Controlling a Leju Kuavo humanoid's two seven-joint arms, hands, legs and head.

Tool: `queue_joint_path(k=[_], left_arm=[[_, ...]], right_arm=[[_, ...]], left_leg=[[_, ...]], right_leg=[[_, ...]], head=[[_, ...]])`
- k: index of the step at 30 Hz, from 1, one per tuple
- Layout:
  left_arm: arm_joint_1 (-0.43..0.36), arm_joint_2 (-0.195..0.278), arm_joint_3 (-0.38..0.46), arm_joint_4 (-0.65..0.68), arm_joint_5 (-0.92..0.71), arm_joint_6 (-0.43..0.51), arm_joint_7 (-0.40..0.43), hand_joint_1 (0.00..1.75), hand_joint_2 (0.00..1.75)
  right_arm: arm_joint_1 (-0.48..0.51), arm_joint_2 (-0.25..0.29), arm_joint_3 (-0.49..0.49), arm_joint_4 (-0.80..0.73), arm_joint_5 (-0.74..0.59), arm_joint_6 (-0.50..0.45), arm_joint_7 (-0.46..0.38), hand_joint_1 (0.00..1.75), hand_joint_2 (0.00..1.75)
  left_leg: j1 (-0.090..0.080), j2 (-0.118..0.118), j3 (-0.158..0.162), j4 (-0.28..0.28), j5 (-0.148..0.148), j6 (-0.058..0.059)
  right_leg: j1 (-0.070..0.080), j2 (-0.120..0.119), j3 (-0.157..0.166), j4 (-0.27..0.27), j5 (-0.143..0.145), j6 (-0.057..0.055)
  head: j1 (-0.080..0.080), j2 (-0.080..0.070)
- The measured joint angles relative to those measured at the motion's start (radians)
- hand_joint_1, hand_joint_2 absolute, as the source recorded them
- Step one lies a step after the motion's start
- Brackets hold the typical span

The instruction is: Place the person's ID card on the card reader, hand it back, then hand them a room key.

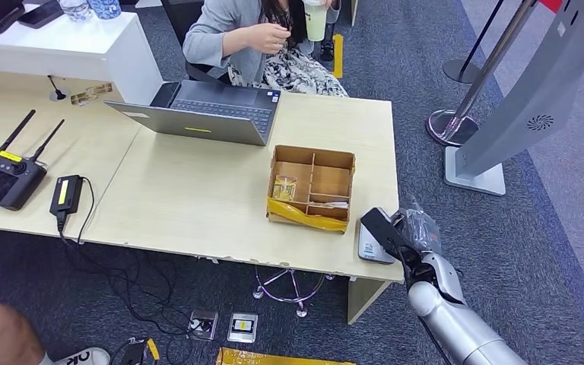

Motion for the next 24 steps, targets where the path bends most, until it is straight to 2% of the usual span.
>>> queue_joint_path(k=[11,24], left_arm=[[0.001,0.0,0.0,0.0,0.019,0.0,-0.009,0.0,0.0],[-0.004,-0.001,-0.02,0.0,0.003,-0.012,-0.001,0.0,0.0]], right_arm=[[-0.067,-0.007,-0.001,-0.025,-0.077,-0.028,0.016,1.75,1.75],[-0.195,-0.033,-0.004,-0.168,-0.038,0.049,0.091,1.75,1.75]], left_leg=[[0.0,0.0,-0.001,0.0,0.0,0.0],[0.0,0.001,-0.001,0.0,0.0,0.0]], right_leg=[[0.0,0.0,-0.001,0.0,0.0,0.0],[0.0,0.001,-0.001,0.0,0.0,0.0]], head=[[0.0,0.0],[0.0,0.0]])
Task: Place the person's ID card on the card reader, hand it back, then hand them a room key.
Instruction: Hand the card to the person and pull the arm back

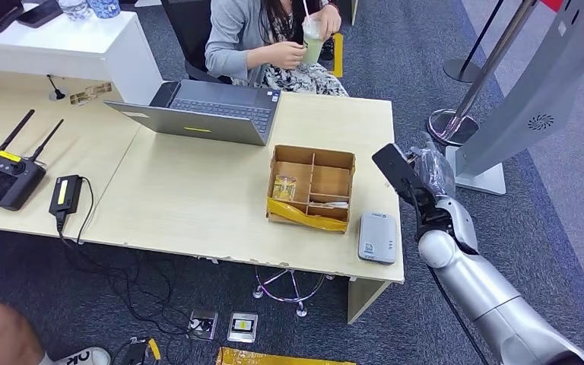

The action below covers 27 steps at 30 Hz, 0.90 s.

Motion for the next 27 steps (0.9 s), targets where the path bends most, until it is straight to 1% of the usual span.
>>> queue_joint_path(k=[5,12,27], left_arm=[[-0.011,-0.003,-0.006,0.0,-0.005,-0.006,0.004,0.0,0.0],[-0.016,-0.005,-0.015,0.0,-0.006,-0.01,0.016,0.0,0.0],[-0.019,-0.006,-0.03,0.0,-0.008,-0.009,0.019,0.0,0.0]], right_arm=[[-0.038,0.023,0.004,-0.005,0.041,0.002,-0.003,1.75,1.75],[-0.04,0.059,0.016,-0.005,0.056,-0.004,-0.01,1.75,1.75],[-0.039,0.082,0.04,-0.005,0.082,-0.001,-0.014,1.75,1.75]], left_leg=[[0.0,0.0,0.0,0.0,0.0,0.0],[0.0,0.0,0.0,0.0,0.0,0.0],[0.0,0.0,0.0,0.0,0.0,0.0]], right_leg=[[0.0,0.0,0.0,0.0,0.0,0.0],[0.0,0.0,0.0,0.0,0.0,0.0],[0.0,0.0,0.0,0.0,0.0,0.0]], head=[[0.0,0.0],[0.0,0.0],[0.0,0.0]])
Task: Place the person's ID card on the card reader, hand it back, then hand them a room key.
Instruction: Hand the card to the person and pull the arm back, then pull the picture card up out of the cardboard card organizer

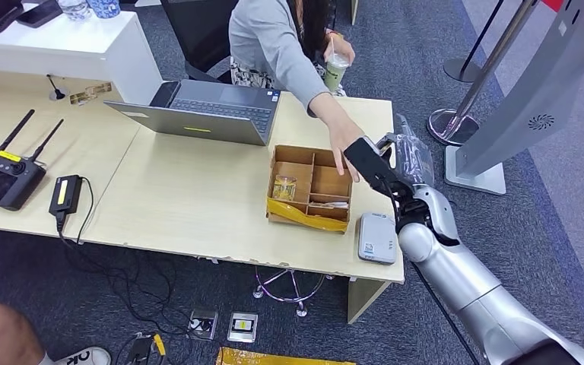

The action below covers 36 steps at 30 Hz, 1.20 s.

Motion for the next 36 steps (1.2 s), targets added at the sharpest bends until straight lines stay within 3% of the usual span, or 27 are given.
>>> queue_joint_path(k=[3,4,7,8,25,29,36], left_arm=[[0.0,0.0,0.0,0.0,-0.002,0.0,0.0,0.0,0.0],[-0.001,-0.001,0.0,0.0,-0.002,-0.001,0.0,0.0,0.0],[-0.001,-0.002,0.0,0.0,-0.005,-0.001,0.001,0.0,0.0],[-0.002,-0.003,0.0,0.0,-0.005,-0.002,0.001,0.0,0.0],[-0.006,-0.007,-0.008,0.0,0.002,-0.002,0.002,0.0,0.0],[-0.004,-0.006,-0.008,0.0,0.008,-0.002,-0.001,0.0,0.0],[0.01,0.004,-0.008,0.0,0.037,0.002,-0.028,0.0,0.0]], right_arm=[[0.001,0.001,0.0,0.0,0.015,0.0,0.0,1.75,1.75],[0.001,0.001,0.001,0.0,0.019,0.0,0.0,1.43,1.75],[0.002,0.002,0.003,0.0,0.041,-0.001,0.0,0.12,0.44],[0.003,0.002,0.004,0.0,0.053,-0.003,0.0,0.0,0.0],[0.029,0.009,0.008,-0.028,0.208,0.008,0.023,0.0,0.0],[0.07,-0.005,0.007,-0.087,0.209,0.043,0.045,0.0,1.75],[0.173,-0.047,0.007,-0.238,0.196,0.076,0.077,0.0,1.75]], left_leg=[[0.0,0.0,0.0,0.0,0.0,0.0],[0.0,0.0,0.0,0.0,0.0,0.0],[0.0,0.0,0.0,0.0,0.0,0.0],[0.0,0.0,0.0,0.0,0.0,0.0],[0.0,0.0,0.0,0.0,0.0,0.0],[0.0,0.0,0.0,0.0,0.0,0.0],[0.0,0.0,0.0,0.0,0.0,0.0]], right_leg=[[0.0,0.0,0.0,0.0,0.0,0.0],[0.0,0.0,0.0,0.0,0.0,0.0],[0.0,0.0,0.0,0.0,0.0,0.0],[0.0,0.0,0.0,0.0,0.0,0.0],[0.0,0.0,0.0,0.0,0.0,0.0],[0.0,0.0,0.0,0.0,0.0,0.0],[0.0,0.0,0.0,0.0,0.0,0.0]], head=[[0.0,0.0],[0.0,0.0],[0.0,0.0],[0.0,0.0],[0.0,0.0],[0.0,0.0],[0.0,0.0]])
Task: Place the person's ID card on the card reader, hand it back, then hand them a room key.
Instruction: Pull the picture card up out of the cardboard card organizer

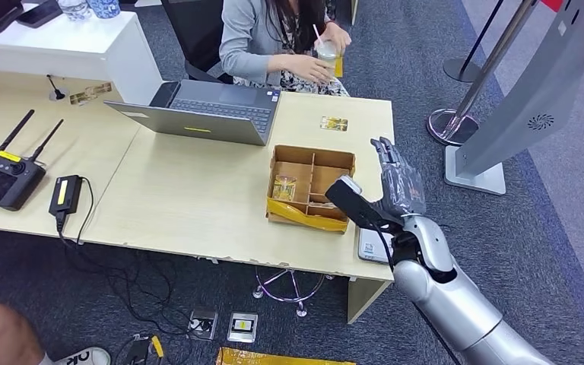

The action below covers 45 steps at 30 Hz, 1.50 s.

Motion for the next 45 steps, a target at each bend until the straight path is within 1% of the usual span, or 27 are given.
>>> queue_joint_path(k=[2,7,10,14,19,23,26,30,36,40,45], left_arm=[[0.007,0.003,0.0,0.0,0.006,0.003,-0.007,0.0,0.0],[0.02,0.008,0.0,0.0,0.016,0.015,-0.016,0.0,0.0],[0.024,0.008,0.0,0.0,0.024,0.018,-0.023,0.0,0.0],[0.03,0.007,0.003,0.0,0.054,0.02,-0.032,0.0,0.0],[0.034,0.006,0.004,0.0,0.057,0.027,-0.033,0.0,0.0],[0.033,0.004,0.004,0.0,0.05,0.027,-0.026,0.0,0.0],[0.031,0.002,0.004,0.0,0.048,0.026,-0.022,0.0,0.0],[0.025,-0.001,0.004,0.0,0.033,0.024,-0.012,0.0,0.0],[0.017,-0.003,0.003,0.0,0.028,0.025,-0.008,0.0,0.0],[0.013,-0.004,0.003,0.0,0.023,0.026,-0.004,0.0,0.0],[0.009,-0.004,0.003,0.0,0.018,0.027,-0.001,0.0,0.0]], right_arm=[[0.034,-0.014,0.0,-0.049,0.02,0.0,0.021,0.0,1.75],[0.095,-0.043,0.005,-0.159,0.138,0.011,0.086,0.0,1.75],[0.123,-0.051,0.013,-0.209,0.195,0.015,0.113,0.0,1.75],[0.153,-0.053,0.024,-0.231,0.289,-0.002,0.149,0.0,1.75],[0.175,-0.045,0.037,-0.214,0.376,-0.018,0.179,0.0,1.75],[0.181,-0.023,0.047,-0.175,0.434,-0.021,0.191,0.0,1.75],[0.181,0.002,0.056,-0.138,0.454,-0.019,0.194,0.0,1.75],[0.176,0.038,0.064,-0.073,0.447,-0.011,0.185,0.0,1.75],[0.16,0.092,0.073,0.033,0.422,-0.022,0.149,0.0,1.75],[0.135,0.141,0.085,0.125,0.416,-0.015,0.129,0.0,1.75],[0.114,0.189,0.096,0.173,0.426,-0.012,0.111,0.0,1.75]], left_leg=[[0.0,0.0,0.0,0.0,0.0,0.0],[0.0,0.0,0.0,0.0,0.0,0.0],[0.0,0.0,0.0,0.0,0.0,0.0],[0.0,0.0,0.0,0.0,0.0,0.0],[0.0,0.0,-0.001,0.0,0.0,0.0],[0.0,0.0,0.0,0.0,0.0,0.0],[0.0,0.0,-0.001,0.0,0.0,0.0],[0.0,0.0,-0.001,0.0,0.0,0.0],[0.0,0.0,-0.001,0.0,0.0,0.0],[0.0,0.0,-0.001,0.0,0.0,0.0],[0.0,0.0,-0.001,0.0,0.0,0.0]], right_leg=[[0.0,0.0,0.0,0.0,0.0,0.0],[0.0,0.0,0.0,0.0,0.0,0.0],[0.0,0.0,0.0,0.0,0.0,0.0],[0.0,0.0,0.0,0.0,0.0,0.0],[0.0,0.0,0.0,0.0,0.0,0.0],[0.0,0.0,0.0,0.0,0.0,0.0],[0.0,0.0,0.0,0.0,0.0,0.0],[0.0,0.0,0.0,0.0,0.0,0.0],[0.0,0.0,0.0,0.0,0.0,0.0],[0.0,0.0,0.0,0.0,0.0,0.0],[0.0,0.0,0.0,0.0,0.0,0.0]], head=[[0.0,0.0],[0.0,0.0],[0.0,0.0],[0.0,0.0],[0.0,0.0],[0.0,0.0],[0.0,0.0],[0.0,0.0],[0.0,0.0],[0.0,0.0],[0.0,0.0]])
